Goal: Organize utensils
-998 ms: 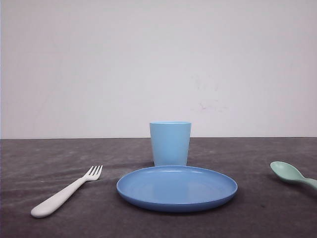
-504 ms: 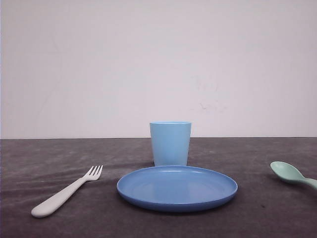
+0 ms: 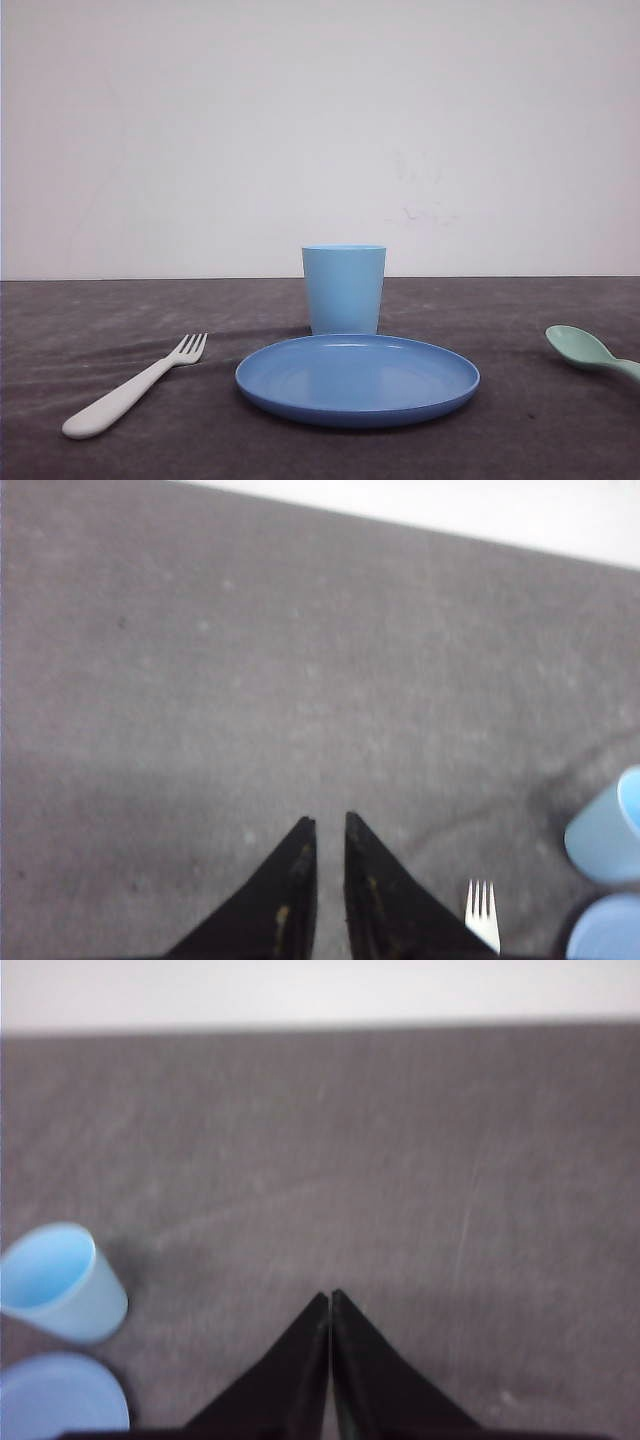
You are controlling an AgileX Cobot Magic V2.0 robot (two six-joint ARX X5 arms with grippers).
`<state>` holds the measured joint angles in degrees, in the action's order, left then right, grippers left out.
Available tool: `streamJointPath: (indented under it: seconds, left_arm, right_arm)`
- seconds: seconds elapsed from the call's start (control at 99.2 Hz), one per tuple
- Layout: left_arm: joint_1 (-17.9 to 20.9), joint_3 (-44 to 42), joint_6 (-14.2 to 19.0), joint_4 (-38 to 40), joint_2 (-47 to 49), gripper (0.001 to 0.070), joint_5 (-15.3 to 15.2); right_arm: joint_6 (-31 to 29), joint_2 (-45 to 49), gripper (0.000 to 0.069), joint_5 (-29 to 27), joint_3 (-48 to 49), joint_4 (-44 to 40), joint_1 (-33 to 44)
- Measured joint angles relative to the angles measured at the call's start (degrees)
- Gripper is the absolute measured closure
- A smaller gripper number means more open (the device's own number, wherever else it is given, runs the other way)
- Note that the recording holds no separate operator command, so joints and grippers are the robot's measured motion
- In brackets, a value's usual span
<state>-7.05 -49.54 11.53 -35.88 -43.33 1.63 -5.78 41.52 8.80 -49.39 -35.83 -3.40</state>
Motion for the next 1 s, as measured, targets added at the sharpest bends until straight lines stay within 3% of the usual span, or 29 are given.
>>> streamJointPath:
  seconds: [0.141,0.232,0.373,0.655,0.998]
  left_arm:
    - [-1.2,0.0,0.0,-1.9,-1.4,0.0379,0.1]
    - [-2.7,0.0,0.3,-3.0,-3.5,0.0304,0.1]
    - [-6.2,0.0,2.7,-3.9,-6.9,0.0282,0.1]
    - [-17.8,0.0,8.6,-3.3,-18.1,0.0281,-0.4]
    - [-28.9,0.0,13.9,1.8,-32.1,0.0281,-6.5]
  right_arm:
    - [0.0,0.3,0.0366,0.5,0.0,-0.6,-0.7]
    - [0.0,0.6,0.0285,0.5,0.0,-0.7,-1.0]
    - [0.0,0.9,0.026,0.5,0.0,-0.7,-1.1]
    - [0.0,0.9,0.0258,0.5,0.0,-0.9,-1.1]
    - [0.0,0.9,0.0258,0.4,0.0,-2.6,-1.1]
